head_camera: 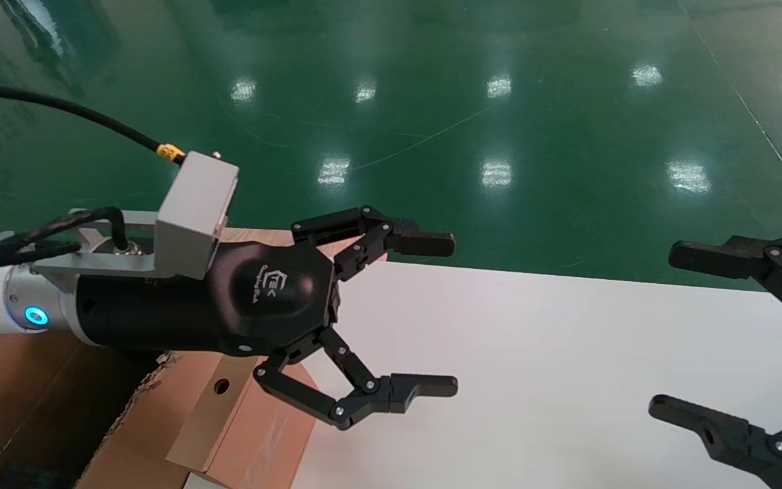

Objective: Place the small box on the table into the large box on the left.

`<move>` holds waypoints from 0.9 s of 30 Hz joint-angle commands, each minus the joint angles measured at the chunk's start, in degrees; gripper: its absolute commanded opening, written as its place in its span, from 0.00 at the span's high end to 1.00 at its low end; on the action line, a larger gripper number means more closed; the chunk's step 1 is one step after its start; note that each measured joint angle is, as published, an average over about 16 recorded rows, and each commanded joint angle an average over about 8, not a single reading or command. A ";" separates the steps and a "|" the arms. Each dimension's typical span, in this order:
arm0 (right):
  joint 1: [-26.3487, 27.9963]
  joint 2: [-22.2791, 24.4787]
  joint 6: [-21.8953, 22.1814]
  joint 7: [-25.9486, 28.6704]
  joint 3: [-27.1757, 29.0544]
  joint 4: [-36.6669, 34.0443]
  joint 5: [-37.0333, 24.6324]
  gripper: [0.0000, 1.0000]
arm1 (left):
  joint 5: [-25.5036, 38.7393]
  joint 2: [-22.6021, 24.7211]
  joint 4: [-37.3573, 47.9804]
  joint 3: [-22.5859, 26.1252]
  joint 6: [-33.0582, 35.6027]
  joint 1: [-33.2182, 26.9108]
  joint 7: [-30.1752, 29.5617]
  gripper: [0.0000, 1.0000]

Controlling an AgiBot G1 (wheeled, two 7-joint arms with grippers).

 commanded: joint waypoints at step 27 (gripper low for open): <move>0.01 0.00 0.00 -0.01 0.00 -0.01 0.00 1.00 | 6.41 -7.97 -2.41 0.66 -6.52 0.27 -9.08 0.00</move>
